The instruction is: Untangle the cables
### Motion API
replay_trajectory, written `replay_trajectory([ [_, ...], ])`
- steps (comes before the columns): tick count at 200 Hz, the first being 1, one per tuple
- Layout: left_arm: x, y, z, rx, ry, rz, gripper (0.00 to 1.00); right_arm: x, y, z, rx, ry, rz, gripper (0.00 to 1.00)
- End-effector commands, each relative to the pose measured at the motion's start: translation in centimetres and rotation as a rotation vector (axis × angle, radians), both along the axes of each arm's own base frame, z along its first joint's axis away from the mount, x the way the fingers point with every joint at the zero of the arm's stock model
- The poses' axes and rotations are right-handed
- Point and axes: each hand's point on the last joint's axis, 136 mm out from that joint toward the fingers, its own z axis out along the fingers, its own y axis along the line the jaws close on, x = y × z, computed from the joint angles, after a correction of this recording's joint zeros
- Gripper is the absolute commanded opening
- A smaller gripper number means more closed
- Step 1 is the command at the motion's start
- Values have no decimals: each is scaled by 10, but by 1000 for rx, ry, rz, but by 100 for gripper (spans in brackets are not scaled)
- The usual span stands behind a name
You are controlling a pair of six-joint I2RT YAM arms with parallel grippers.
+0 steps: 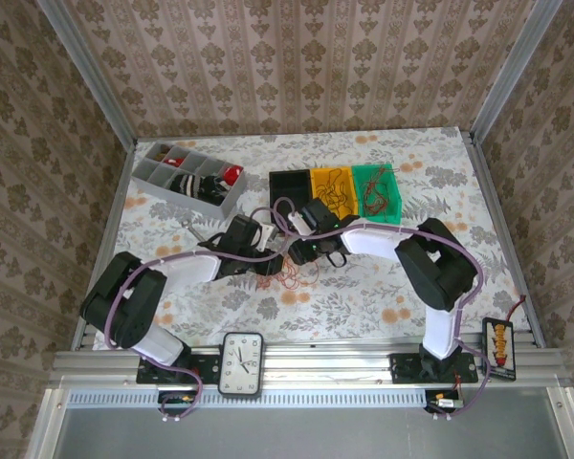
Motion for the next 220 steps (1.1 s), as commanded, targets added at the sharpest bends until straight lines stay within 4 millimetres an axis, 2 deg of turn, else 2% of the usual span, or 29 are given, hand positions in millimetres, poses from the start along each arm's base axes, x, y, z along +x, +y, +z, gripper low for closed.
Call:
replay_trajectory([
  [1, 0, -7, 4, -10, -3, -36, 39, -6, -4, -14, -44, 38, 18, 45],
  [20, -2, -5, 0, -4, 8, -30, 36, -5, -6, -21, -56, 45, 2, 38],
  [46, -5, -2, -6, 4, 25, -16, 32, 2, -10, -15, -42, 14, -37, 11],
  [58, -6, 1, -9, 13, 31, -4, 31, 8, -20, -9, -33, -6, -86, 3],
  [72, -6, 5, -11, 23, 39, 12, 31, 18, -37, 3, -7, -40, -176, 0],
  [101, -9, 12, -20, 51, 56, 38, 27, 33, -96, 31, 61, -95, -449, 0],
  [114, -9, 13, -23, 62, 64, 41, 25, 33, -123, 40, 93, -105, -568, 0],
  [164, -8, 17, -37, 107, 96, 59, 17, 15, -214, 60, 12, -195, -922, 0],
  [172, -7, 19, -39, 122, 98, 67, 15, 12, -230, 72, 19, -228, -982, 0],
  [220, 2, 51, -49, 289, 82, 171, 4, -15, -330, 96, 9, -313, -1362, 0],
])
